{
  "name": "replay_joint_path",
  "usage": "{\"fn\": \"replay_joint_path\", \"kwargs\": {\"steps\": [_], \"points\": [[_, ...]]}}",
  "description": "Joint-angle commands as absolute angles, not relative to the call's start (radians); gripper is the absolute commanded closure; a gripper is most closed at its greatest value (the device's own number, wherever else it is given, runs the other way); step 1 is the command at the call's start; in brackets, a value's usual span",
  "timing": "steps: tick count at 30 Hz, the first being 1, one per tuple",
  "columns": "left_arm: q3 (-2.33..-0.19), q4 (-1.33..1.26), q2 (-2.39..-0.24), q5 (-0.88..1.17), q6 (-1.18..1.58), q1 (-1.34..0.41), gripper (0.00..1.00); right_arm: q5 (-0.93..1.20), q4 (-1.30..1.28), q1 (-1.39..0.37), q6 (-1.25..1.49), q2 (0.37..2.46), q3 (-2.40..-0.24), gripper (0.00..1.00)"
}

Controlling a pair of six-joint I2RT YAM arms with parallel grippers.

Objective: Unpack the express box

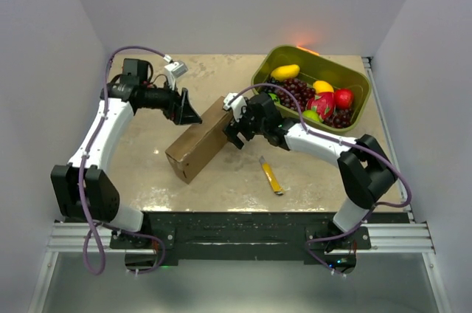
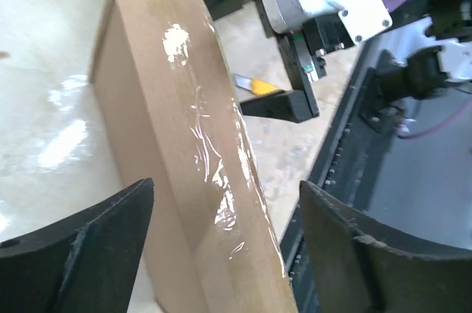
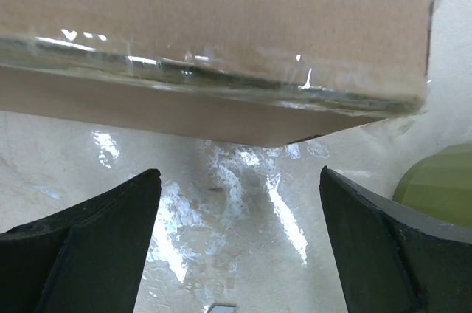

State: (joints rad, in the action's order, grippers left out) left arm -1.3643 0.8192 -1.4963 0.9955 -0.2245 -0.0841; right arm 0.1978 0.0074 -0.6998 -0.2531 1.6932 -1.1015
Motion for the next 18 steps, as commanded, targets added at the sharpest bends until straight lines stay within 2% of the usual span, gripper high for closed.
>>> {"fn": "replay_joint_path", "kwargs": {"steps": [1,2,3,4,7,18], "points": [[-1.430,0.785,-1.448,0.781,-0.192,-0.174,0.12,0.209,0.020,-0.698,-0.224,1.647,-1.131,0.09],[-1.434,0.788,-1.439,0.732,-0.192,-0.207,0.11,0.209,0.024,-0.696,-0.221,1.646,-1.129,0.09],[-1.430,0.782,-1.430,0.669,-0.192,-0.242,0.02,0.212,0.026,-0.696,-0.218,1.646,-1.127,0.09],[-1.422,0.778,-1.416,0.540,-0.196,-0.299,0.00,0.213,0.028,-0.696,-0.212,1.646,-1.126,0.09],[-1.410,0.795,-1.402,0.404,-0.235,-0.342,0.00,0.212,0.031,-0.696,-0.204,1.641,-1.127,0.09],[-1.351,0.773,-1.407,0.344,-0.225,-0.420,0.00,0.213,0.043,-0.696,-0.183,1.623,-1.106,0.09]]}}
